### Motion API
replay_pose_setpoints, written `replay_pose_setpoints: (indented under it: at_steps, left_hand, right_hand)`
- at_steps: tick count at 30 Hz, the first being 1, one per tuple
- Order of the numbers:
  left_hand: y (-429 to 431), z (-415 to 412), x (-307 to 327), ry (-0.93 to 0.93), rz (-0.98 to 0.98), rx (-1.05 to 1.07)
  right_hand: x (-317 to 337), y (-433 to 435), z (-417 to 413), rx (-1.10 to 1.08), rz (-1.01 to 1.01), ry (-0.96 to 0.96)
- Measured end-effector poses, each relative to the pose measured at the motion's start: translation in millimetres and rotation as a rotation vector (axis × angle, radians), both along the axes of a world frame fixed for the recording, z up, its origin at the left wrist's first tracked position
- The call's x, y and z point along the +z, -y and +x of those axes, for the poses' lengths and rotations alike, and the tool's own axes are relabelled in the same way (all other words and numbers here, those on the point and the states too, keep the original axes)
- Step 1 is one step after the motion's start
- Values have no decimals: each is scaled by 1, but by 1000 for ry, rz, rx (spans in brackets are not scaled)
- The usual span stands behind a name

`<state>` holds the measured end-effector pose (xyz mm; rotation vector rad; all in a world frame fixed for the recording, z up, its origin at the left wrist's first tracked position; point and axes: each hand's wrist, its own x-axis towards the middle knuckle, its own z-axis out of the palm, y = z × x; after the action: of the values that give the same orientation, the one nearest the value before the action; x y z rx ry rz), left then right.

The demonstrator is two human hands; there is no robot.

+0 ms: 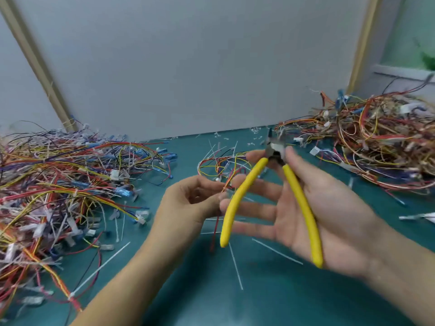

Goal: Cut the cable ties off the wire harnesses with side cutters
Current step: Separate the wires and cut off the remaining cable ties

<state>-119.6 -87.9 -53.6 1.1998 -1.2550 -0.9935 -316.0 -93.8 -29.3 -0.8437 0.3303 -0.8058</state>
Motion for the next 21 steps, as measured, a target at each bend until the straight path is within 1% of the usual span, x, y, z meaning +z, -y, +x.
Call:
replay_pose_setpoints:
  at_steps: [2, 4, 6, 9, 13, 21]
  left_hand:
    - [-1, -2, -1, -89, -13, 44]
    - [-3, -5, 1, -219, -19, 56]
    - [-6, -8, 3, -318, -21, 38]
    - [-10, -11, 7, -404, -24, 11]
    - [-13, -13, 9, -458, -28, -9]
    - [-16, -17, 10, -477, -32, -34]
  right_hand:
    - [-15, -10, 12, 99, 90, -40]
    - [-25, -18, 18, 173, 145, -126]
    - [-30, -22, 22, 213, 120, -221]
    - [-29, -23, 24, 205, 53, -272]
    - [-27, -23, 25, 193, 8, -286]
    - [-26, -23, 25, 210, -1, -259]
